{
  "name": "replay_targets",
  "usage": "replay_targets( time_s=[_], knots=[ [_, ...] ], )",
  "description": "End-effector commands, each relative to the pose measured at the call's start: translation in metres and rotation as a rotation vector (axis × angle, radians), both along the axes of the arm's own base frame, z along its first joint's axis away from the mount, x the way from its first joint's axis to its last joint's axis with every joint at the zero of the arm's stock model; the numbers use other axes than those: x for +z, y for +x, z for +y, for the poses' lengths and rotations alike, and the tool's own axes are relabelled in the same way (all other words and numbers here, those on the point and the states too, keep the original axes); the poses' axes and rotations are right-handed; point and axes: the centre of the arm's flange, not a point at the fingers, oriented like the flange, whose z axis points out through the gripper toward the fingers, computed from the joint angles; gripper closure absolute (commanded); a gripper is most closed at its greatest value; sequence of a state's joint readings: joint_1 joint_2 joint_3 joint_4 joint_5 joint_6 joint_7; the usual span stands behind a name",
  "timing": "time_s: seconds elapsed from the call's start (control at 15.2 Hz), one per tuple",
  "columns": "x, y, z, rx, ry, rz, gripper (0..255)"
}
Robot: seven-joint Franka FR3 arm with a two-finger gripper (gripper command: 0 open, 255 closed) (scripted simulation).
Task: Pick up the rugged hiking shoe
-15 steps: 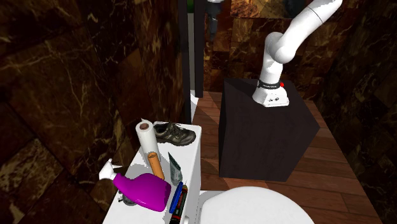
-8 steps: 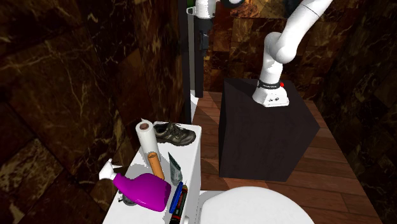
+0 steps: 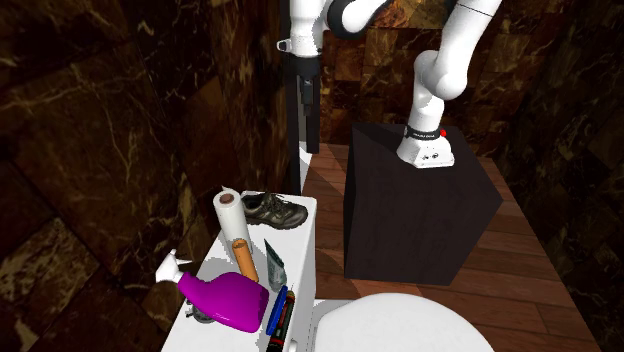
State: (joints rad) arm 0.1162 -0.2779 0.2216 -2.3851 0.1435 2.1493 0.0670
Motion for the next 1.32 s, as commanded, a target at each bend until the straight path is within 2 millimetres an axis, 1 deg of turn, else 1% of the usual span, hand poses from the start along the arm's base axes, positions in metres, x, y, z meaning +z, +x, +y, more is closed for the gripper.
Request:
replay_targets(
  time_s=[0.0,0.66,1.25],
  knots=[
    [-0.015,0.011,0.021,0.003,0.018,0.006,0],
    [-0.081,0.059,0.116,0.022,0.102,0.039,0],
    [-0.135,0.098,0.204,0.038,0.177,0.068,0]
  ],
)
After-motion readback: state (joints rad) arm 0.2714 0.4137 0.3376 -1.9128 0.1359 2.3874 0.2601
